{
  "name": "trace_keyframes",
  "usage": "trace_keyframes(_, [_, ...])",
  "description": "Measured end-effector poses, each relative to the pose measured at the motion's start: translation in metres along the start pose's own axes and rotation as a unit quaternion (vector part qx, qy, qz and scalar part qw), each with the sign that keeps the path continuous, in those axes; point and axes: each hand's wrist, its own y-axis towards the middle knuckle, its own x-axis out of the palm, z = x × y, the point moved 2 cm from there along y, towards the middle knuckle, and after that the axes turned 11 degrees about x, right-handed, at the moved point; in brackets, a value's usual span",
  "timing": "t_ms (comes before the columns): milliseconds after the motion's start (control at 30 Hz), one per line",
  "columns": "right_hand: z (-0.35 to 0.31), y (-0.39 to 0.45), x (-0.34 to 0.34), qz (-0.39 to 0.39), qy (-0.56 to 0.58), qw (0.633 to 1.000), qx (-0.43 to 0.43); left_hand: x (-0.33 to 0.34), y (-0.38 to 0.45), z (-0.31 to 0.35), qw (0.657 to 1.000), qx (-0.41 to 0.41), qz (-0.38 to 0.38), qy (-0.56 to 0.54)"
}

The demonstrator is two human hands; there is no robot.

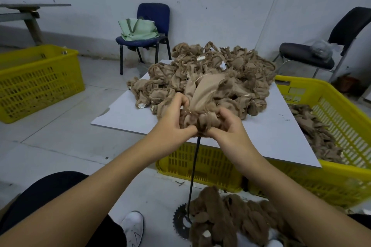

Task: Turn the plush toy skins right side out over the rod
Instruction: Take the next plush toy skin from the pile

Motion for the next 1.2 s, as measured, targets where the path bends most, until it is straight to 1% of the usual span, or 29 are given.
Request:
trace_keyframes(67, [0.003,0.001,0.003,-0.003,-0.009,1.0,0.022,0.004,-0.004,-0.003,1.0,-0.014,-0.021,0.014])
trace_keyframes(133, [0.007,0.001,0.005,-0.024,-0.013,0.998,0.053,0.009,-0.007,-0.004,0.998,-0.019,-0.045,0.048])
trace_keyframes(200, [0.011,0.0,0.007,-0.045,0.018,0.996,0.074,0.015,-0.01,-0.007,0.995,-0.018,-0.067,0.076])
trace_keyframes(267, [0.014,0.001,0.009,-0.031,0.026,0.997,0.065,0.021,-0.015,-0.01,0.991,-0.008,-0.086,0.107])
trace_keyframes(333, [0.016,0.004,0.013,-0.002,0.025,0.999,0.048,0.027,-0.02,-0.012,0.98,0.009,-0.094,0.173])
trace_keyframes(400, [0.02,0.006,0.016,0.004,0.042,0.998,0.047,0.032,-0.023,-0.01,0.969,0.012,-0.092,0.228])
trace_keyframes(433, [0.022,0.006,0.018,0.001,0.052,0.997,0.052,0.033,-0.024,-0.009,0.961,0.009,-0.093,0.26])
trace_keyframes(500, [0.025,0.007,0.019,0.0,0.048,0.997,0.055,0.03,-0.024,-0.007,0.929,0.002,-0.09,0.358])
trace_keyframes(567, [0.025,0.007,0.019,0.002,0.035,0.998,0.06,0.021,-0.025,-0.001,0.908,0.022,-0.044,0.417])
trace_keyframes(600, [0.025,0.007,0.018,0.001,0.025,0.998,0.061,0.015,-0.025,0.003,0.9,0.056,-0.013,0.432])
trace_keyframes(633, [0.025,0.007,0.018,-0.001,0.013,0.998,0.06,0.009,-0.024,0.007,0.885,0.103,0.011,0.453])
trace_keyframes(667, [0.025,0.007,0.017,-0.003,0.004,0.998,0.055,0.005,-0.024,0.009,0.864,0.148,0.023,0.481])
trace_keyframes(733, [0.024,0.006,0.016,-0.009,-0.002,0.999,0.041,-0.001,-0.021,0.009,0.827,0.207,0.014,0.522])
trace_keyframes(767, [0.023,0.005,0.016,-0.011,-0.003,0.999,0.035,-0.004,-0.019,0.01,0.821,0.217,0.0,0.528])
trace_keyframes(867, [0.025,0.004,0.016,-0.016,0.008,0.999,0.032,-0.006,-0.016,0.007,0.834,0.184,-0.036,0.519])
trace_keyframes(967, [0.028,0.004,0.018,-0.012,0.028,0.998,0.049,-0.006,-0.016,0.006,0.867,0.139,-0.019,0.478])
trace_keyframes(1100, [0.028,0.004,0.018,-0.003,0.053,0.996,0.069,0.002,-0.016,0.005,0.91,0.13,-0.006,0.393])
trace_keyframes(1200, [0.029,0.003,0.019,-0.005,0.049,0.996,0.077,0.005,-0.016,0.003,0.922,0.132,-0.027,0.364])
